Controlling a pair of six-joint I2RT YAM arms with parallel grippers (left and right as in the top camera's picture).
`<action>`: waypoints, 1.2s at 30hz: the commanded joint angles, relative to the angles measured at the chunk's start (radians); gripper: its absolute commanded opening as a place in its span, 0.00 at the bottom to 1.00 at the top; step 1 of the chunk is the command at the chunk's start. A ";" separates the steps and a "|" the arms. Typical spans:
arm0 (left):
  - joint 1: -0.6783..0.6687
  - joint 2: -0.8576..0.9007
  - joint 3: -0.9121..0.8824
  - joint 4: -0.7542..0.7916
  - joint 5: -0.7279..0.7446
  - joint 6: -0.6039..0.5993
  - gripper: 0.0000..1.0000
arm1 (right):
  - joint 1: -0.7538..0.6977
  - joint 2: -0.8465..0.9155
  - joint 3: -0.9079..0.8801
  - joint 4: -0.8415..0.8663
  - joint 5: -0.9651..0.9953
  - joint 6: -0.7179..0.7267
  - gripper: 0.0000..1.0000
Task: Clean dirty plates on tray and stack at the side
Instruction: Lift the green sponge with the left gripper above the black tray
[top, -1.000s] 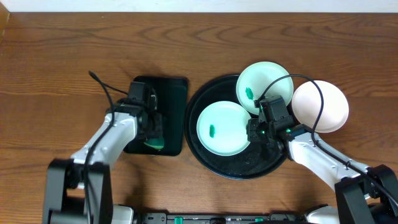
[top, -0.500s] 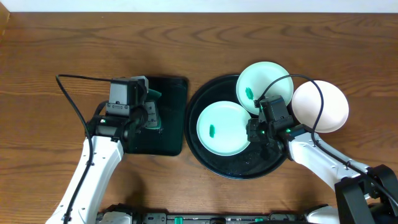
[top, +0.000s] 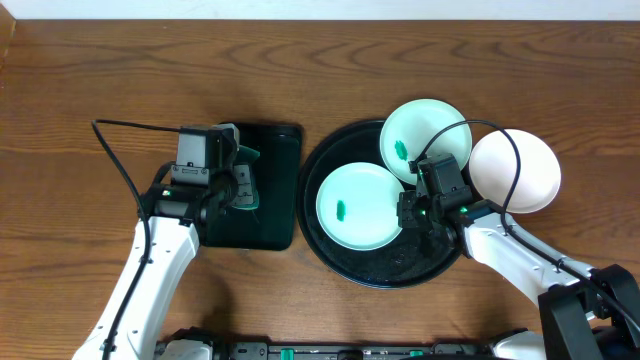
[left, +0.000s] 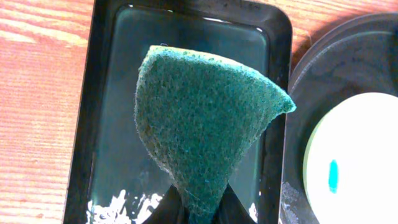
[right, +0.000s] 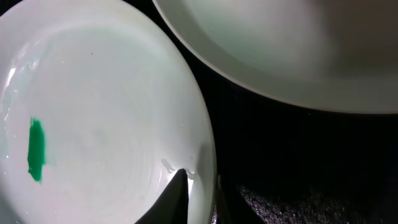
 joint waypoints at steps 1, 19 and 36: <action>0.003 0.011 0.006 0.002 -0.016 -0.016 0.08 | 0.001 -0.005 -0.005 0.002 -0.002 -0.002 0.09; 0.003 0.011 0.005 -0.005 -0.015 -0.016 0.08 | 0.001 -0.005 -0.005 0.005 -0.002 -0.002 0.01; 0.003 0.011 0.010 0.079 -0.039 -0.056 0.07 | 0.000 -0.005 -0.005 0.010 0.032 -0.002 0.41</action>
